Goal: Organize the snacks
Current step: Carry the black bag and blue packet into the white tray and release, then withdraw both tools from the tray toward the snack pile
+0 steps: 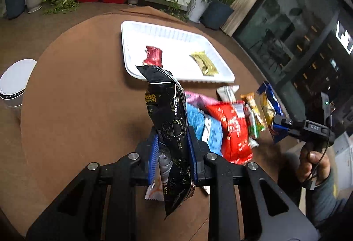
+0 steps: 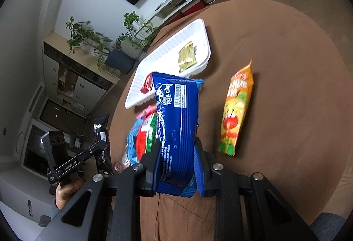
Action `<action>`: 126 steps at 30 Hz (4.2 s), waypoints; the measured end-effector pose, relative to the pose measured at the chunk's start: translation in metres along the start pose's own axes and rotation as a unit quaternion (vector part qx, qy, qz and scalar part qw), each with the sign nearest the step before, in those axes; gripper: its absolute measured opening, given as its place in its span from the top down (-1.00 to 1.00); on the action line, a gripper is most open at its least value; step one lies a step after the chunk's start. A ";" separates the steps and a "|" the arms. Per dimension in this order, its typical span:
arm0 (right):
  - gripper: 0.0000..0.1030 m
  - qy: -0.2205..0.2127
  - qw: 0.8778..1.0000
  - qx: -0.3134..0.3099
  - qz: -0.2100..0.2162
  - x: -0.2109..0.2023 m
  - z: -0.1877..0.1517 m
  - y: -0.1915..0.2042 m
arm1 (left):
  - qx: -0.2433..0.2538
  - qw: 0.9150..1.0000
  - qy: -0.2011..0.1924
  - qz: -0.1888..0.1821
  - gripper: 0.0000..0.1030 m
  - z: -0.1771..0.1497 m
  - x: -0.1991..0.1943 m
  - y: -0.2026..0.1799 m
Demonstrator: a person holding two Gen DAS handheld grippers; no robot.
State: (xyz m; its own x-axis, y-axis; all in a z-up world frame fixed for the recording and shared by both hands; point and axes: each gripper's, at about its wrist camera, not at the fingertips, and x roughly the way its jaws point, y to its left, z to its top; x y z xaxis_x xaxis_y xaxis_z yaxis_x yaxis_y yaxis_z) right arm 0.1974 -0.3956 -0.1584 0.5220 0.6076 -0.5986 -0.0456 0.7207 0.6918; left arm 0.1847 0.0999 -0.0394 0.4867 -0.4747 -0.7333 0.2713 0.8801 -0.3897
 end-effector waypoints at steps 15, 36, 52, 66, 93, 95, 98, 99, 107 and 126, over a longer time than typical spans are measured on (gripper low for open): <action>0.47 -0.097 0.995 0.009 -0.004 -0.028 0.127 0.011 | 0.000 0.999 -0.031 0.008 0.58 0.120 -0.009 0.026; 0.47 0.082 0.988 -0.098 -0.088 0.204 0.156 0.082 | 0.002 0.996 0.066 0.054 0.58 0.167 0.130 0.032; 0.41 0.110 0.978 -0.113 -0.134 0.232 0.144 0.070 | 0.009 0.993 0.086 0.085 0.46 0.150 0.181 0.021; -0.31 0.059 0.984 -0.110 -0.128 0.194 0.148 0.077 | 0.011 0.996 0.031 0.083 -0.52 0.152 0.150 0.006; -1.00 -0.119 0.987 0.089 0.065 -0.050 -0.009 -0.008 | -0.059 0.990 -0.089 0.094 -0.99 -0.056 -0.035 -0.006; -1.00 -0.122 0.988 0.082 0.045 -0.055 -0.014 -0.010 | -0.055 0.989 -0.083 0.107 -0.99 -0.069 -0.036 -0.006; -0.99 -0.123 0.990 0.070 0.014 -0.058 -0.018 -0.011 | -0.035 0.990 -0.067 0.119 -0.99 -0.077 -0.029 -0.009; -0.96 -0.119 0.991 0.061 0.003 -0.056 -0.018 -0.009 | -0.017 0.991 -0.053 0.123 -0.99 -0.076 -0.022 -0.012; -0.52 -0.081 0.994 0.027 -0.068 -0.042 -0.026 -0.005 | 0.094 0.981 0.057 0.163 -0.99 -0.055 0.026 -0.026; -0.51 -0.032 0.989 -0.041 -0.139 -0.011 -0.017 0.010 | 0.161 0.960 0.154 0.172 -0.54 -0.040 0.092 -0.027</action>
State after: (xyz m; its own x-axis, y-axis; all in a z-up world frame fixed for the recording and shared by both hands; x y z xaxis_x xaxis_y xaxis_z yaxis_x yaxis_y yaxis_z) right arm 0.1769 -0.3898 -0.1517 0.5773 0.3610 -0.7324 0.0400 0.8834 0.4669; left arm 0.1887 0.0324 -0.1187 0.3391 -0.0878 -0.9366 0.4041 0.9127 0.0608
